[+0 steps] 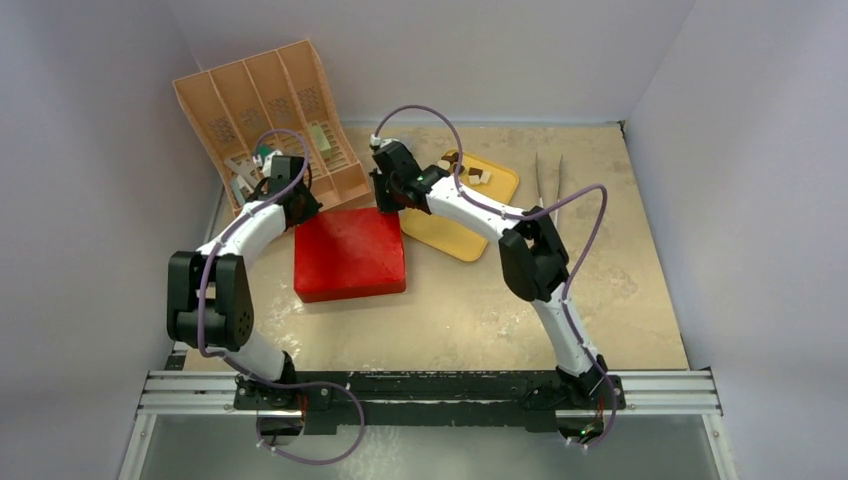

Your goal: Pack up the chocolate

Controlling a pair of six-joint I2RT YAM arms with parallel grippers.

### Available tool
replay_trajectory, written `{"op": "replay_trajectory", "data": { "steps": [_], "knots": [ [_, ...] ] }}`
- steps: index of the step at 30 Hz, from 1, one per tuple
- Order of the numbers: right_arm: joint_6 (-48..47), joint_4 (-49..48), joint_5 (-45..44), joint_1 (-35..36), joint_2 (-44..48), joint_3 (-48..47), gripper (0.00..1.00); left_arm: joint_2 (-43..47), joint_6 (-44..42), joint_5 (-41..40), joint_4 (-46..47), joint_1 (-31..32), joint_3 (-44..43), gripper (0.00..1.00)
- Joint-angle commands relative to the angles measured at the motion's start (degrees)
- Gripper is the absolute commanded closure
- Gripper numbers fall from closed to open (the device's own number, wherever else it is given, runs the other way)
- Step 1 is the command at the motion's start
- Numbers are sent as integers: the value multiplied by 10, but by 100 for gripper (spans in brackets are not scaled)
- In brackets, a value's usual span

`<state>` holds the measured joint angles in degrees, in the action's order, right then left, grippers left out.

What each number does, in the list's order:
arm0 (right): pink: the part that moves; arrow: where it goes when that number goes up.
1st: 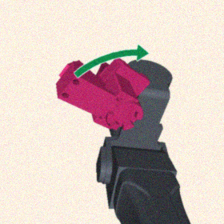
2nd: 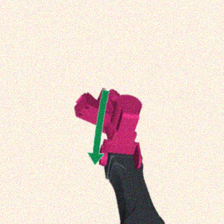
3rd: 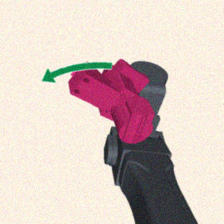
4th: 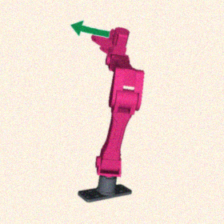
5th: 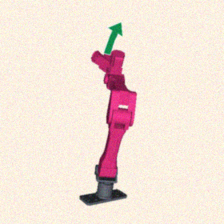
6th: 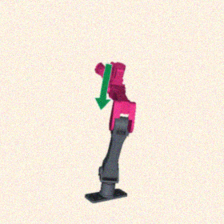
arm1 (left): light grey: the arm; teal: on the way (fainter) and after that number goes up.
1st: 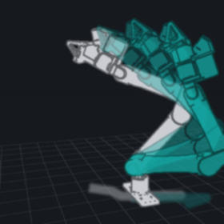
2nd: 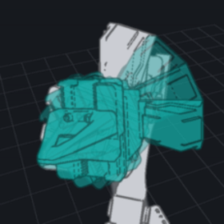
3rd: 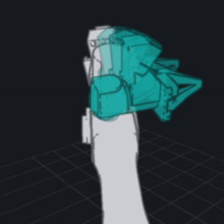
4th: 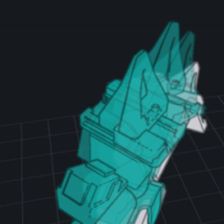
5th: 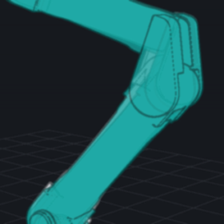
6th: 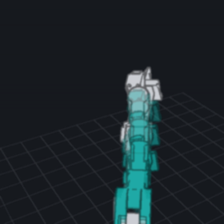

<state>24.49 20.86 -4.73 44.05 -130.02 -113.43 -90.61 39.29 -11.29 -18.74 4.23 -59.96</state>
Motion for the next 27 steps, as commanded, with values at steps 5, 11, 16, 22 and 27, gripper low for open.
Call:
{"op": "replay_trajectory", "data": {
  "steps": [5,11,16,22,27],
  "knots": [
    [-52,7,-54,-5,68,7,100,16,-16,-35,-37,-3,-32,100],
    [-75,-10,-63,2,108,10,100,47,-6,-22,-31,-2,-35,100],
    [-72,-16,-50,3,92,44,100,30,-3,-4,-22,-3,-14,100],
    [-39,91,-83,7,0,31,100,13,4,5,-8,-2,18,100],
    [-57,78,-110,17,30,34,100,19,6,9,-14,-3,4,100]
  ]
}}
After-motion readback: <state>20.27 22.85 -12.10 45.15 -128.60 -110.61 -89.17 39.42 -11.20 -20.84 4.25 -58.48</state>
